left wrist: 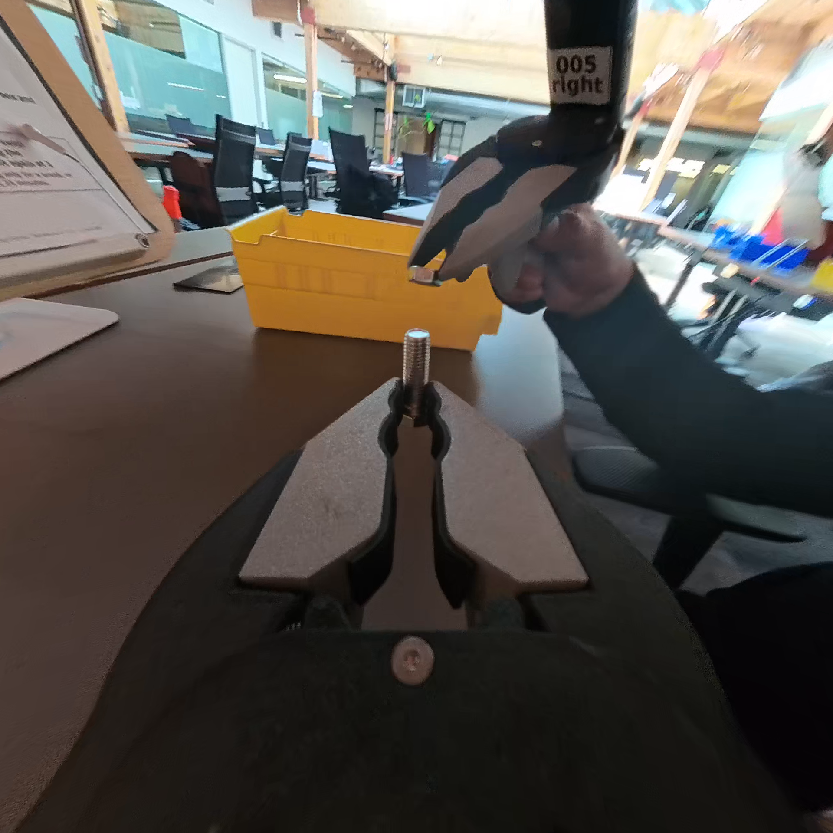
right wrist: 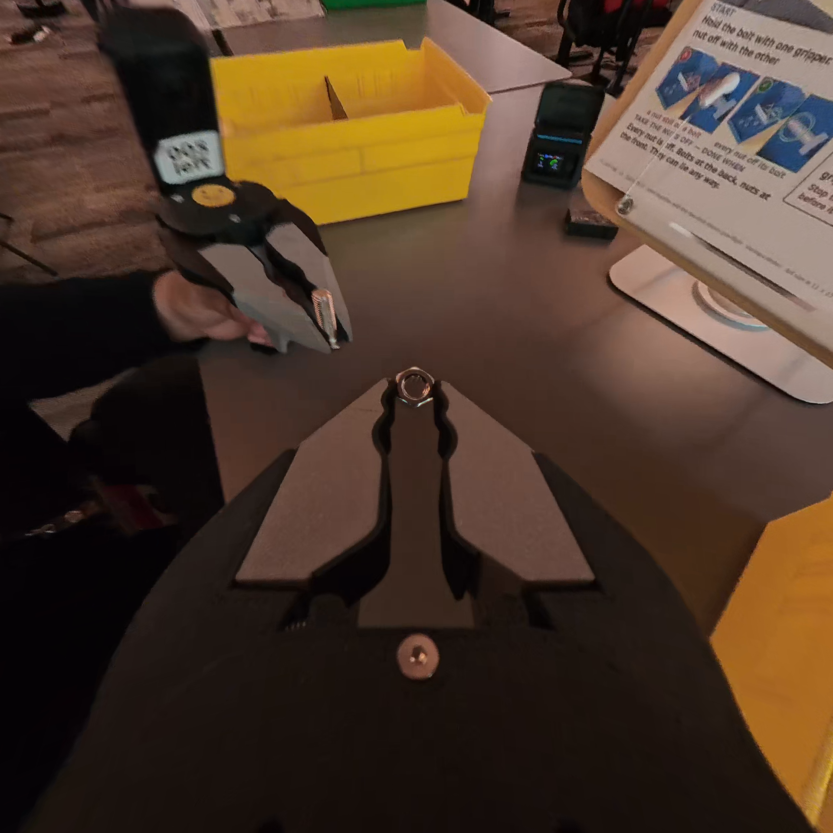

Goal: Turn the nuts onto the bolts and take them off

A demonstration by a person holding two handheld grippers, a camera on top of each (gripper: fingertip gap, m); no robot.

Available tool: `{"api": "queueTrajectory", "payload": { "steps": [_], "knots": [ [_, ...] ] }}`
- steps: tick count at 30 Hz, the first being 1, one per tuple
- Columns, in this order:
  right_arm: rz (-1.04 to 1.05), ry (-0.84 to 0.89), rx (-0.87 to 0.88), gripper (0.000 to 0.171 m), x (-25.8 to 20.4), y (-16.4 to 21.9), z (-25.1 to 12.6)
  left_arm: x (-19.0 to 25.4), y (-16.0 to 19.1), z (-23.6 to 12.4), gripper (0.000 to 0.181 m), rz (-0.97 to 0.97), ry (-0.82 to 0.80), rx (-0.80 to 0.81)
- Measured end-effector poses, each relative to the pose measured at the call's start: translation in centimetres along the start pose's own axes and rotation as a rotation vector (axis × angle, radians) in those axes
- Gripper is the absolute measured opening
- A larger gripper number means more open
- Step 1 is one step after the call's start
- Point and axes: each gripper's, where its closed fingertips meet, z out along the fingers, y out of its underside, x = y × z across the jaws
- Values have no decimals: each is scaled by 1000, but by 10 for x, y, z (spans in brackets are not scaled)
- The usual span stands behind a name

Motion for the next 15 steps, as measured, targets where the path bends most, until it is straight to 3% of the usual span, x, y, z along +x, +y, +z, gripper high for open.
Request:
{"api": "queueTrajectory", "payload": {
  "steps": [8, 11, 15],
  "knots": [
    [-66, -115, 50, 13, -68, -41, -9, 47, -15, -30, 8, 41, 61, 39],
    [-121, -139, 61, 12, -91, -58, -11, 37, -10, -45, 7, 152, -42, 10],
    [-173, -150, 48, 13, -107, -76, -1, 22, 5, -50, 7, 63, -54, -28]
  ]
}}
